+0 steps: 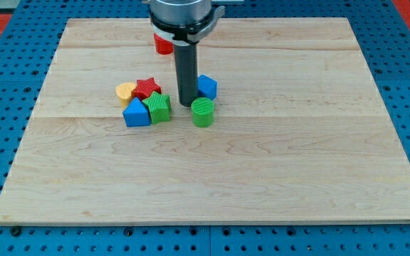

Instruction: Slide the blue cube towards the group of blocks

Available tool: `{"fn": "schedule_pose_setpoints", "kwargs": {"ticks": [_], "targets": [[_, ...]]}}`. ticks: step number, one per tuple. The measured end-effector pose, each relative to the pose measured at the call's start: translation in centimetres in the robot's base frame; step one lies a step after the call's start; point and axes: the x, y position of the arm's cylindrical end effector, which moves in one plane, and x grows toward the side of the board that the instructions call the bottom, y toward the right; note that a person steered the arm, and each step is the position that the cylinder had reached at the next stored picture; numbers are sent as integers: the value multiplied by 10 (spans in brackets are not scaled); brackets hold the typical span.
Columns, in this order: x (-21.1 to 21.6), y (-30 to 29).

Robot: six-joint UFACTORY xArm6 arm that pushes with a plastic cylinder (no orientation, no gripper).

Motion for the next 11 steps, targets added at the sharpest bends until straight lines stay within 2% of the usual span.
{"fn": "schedule_pose_setpoints", "kwargs": {"ticks": [2, 5, 6, 8, 9, 10, 11], "targets": [[-12, 46], [-75, 107], [-85, 88], [-65, 15], [-48, 11], [-36, 11], [-20, 77]]}}
